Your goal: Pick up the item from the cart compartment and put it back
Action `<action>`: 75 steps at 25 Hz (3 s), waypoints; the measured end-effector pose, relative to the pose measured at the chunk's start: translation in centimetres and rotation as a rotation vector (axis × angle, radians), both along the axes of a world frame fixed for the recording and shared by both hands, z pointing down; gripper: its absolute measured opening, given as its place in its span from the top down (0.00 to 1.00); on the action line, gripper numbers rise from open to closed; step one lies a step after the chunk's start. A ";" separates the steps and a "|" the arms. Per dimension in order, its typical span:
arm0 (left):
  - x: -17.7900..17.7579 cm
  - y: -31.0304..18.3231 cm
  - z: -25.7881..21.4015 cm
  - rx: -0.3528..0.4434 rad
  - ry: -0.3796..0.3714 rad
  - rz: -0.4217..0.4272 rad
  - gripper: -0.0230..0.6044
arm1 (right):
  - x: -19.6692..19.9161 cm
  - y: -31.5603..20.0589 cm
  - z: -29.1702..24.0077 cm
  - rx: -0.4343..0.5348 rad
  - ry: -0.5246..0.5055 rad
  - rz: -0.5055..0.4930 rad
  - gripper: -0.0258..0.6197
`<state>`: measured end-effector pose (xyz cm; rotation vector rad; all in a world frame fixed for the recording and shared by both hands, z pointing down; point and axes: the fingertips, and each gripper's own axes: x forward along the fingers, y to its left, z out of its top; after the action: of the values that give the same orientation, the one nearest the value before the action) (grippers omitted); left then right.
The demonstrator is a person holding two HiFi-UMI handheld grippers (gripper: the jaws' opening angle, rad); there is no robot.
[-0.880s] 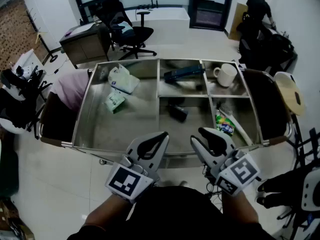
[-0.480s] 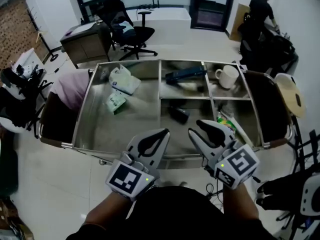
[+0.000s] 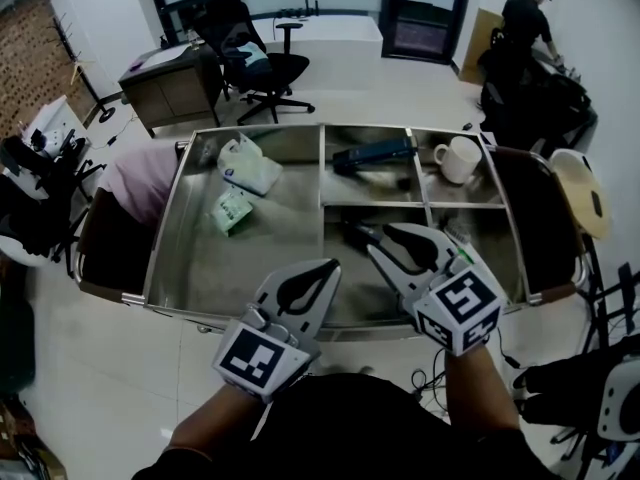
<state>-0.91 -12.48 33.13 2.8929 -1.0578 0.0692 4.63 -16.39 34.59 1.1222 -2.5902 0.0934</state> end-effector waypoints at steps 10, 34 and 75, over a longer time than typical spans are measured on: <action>-0.1 -1.2 0.0 -0.004 0.007 0.007 0.96 | -1.2 -4.6 4.6 -0.122 0.146 -0.016 0.72; -0.7 -2.9 0.3 -0.009 0.024 0.009 0.96 | -1.3 -8.0 13.1 -0.297 0.379 -0.027 0.72; -0.4 -0.9 -1.1 0.015 0.037 -0.008 0.96 | -1.6 -3.6 2.1 -0.105 0.123 -0.023 0.80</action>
<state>-1.34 -13.41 31.99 2.8910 -1.0682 0.0078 3.05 -19.95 36.70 1.0282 -2.4590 0.1494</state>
